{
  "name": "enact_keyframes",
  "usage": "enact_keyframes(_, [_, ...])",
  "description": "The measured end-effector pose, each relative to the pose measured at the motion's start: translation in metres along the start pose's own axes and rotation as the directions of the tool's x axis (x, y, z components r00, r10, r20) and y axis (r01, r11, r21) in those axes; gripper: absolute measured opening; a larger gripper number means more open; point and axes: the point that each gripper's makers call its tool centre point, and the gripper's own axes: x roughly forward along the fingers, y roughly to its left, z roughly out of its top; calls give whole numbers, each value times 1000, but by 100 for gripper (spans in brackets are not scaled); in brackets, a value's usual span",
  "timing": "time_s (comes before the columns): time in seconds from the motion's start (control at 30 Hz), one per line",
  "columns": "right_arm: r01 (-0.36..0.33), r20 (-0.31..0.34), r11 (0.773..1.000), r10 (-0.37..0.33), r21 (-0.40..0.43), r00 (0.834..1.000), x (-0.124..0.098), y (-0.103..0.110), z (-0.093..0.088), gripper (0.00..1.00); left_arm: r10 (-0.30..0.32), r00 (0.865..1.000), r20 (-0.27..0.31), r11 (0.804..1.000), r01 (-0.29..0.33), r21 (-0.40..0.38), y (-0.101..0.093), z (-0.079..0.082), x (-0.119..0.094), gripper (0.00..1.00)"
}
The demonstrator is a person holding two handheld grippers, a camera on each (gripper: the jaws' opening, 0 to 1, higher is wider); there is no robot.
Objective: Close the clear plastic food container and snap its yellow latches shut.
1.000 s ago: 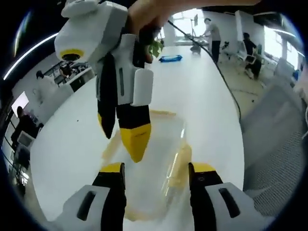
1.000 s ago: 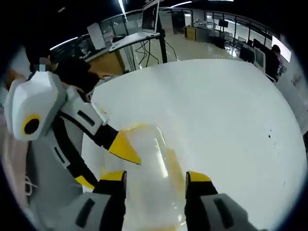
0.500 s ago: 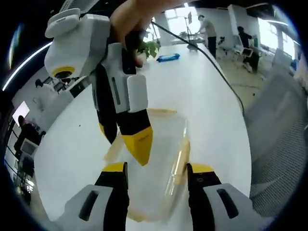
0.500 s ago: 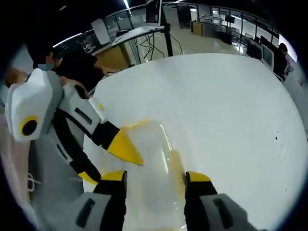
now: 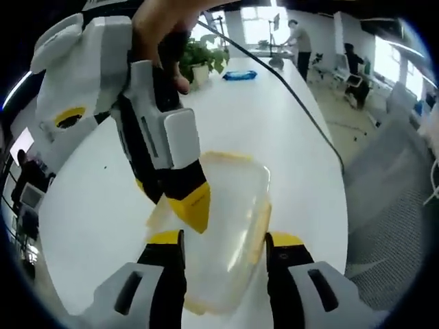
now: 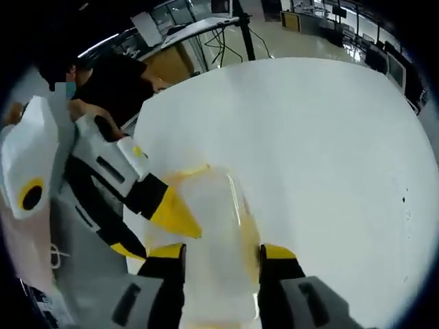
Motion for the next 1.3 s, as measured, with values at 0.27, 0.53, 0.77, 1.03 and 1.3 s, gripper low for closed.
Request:
enact_keyframes(0.27, [-68, -101, 998, 68, 2, 993, 4, -2, -1, 37, -9, 999, -31, 1000, 9, 5, 0, -1, 2, 43])
enact_keyframes(0.53, [-104, -78, 995, 104, 5, 991, 5, 2, -5, 37, 17, 1000, -19, 998, -16, 53, -5, 0, 6, 43])
enact_keyframes(0.77, [-84, -47, 996, 84, -2, 995, 6, 3, -3, 38, 152, 988, -16, 973, -147, 178, -5, -4, 9, 39])
enact_keyframes(1.03, [-61, -26, 998, 60, -29, 998, 5, 4, 2, 39, 141, 989, -43, 973, -130, 191, -3, -6, 3, 40])
enact_keyframes(1.3, [-20, 75, 999, 24, -48, 997, 4, 5, 1, 42, 142, 988, -52, 973, -130, 192, -4, -4, 8, 41])
